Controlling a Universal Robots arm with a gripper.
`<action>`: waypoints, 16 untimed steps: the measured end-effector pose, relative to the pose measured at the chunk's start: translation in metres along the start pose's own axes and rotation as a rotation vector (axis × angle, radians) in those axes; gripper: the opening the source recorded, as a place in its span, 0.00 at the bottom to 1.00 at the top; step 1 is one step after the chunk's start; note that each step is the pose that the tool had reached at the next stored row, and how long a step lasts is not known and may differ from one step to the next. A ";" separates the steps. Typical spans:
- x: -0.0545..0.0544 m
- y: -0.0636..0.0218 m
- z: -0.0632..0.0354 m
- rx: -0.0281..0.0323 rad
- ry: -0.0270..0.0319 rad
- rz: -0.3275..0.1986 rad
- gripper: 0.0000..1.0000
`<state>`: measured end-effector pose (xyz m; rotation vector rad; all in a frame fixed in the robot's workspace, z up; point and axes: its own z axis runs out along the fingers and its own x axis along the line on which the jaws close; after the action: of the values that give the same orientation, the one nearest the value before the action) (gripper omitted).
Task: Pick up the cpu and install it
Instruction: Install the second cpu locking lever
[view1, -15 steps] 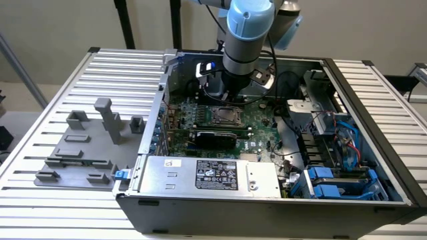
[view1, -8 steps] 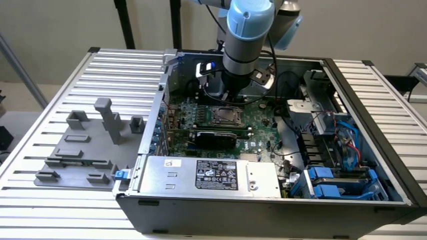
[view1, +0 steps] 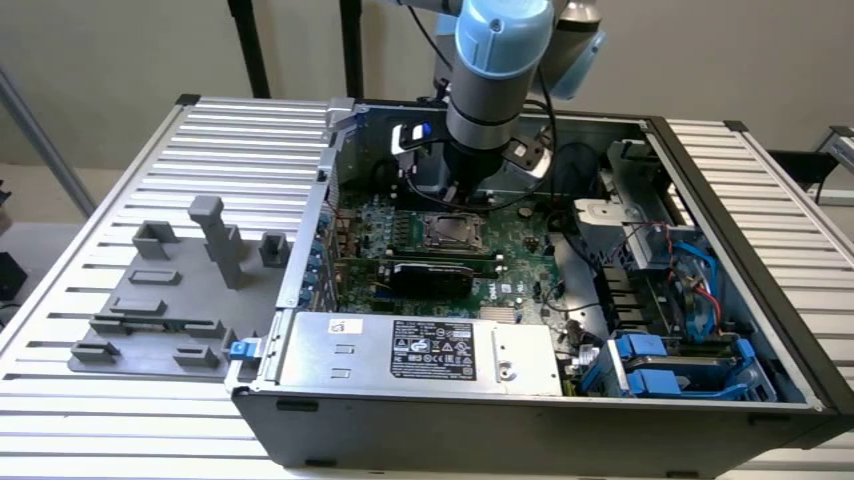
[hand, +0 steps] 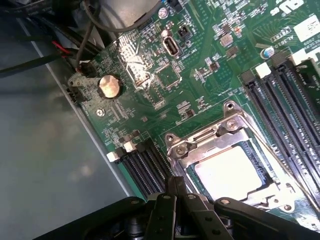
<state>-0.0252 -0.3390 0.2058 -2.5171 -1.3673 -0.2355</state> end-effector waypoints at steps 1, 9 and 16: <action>-0.002 0.0014 -0.0014 0.0000 -0.0001 0.000 0.11; -0.020 0.0093 -0.0228 0.0000 -0.0001 0.000 0.11; -0.035 0.0062 -0.0409 0.0001 -0.0001 0.000 0.11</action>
<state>-0.0395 -0.3826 0.2344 -2.5170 -1.3673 -0.2354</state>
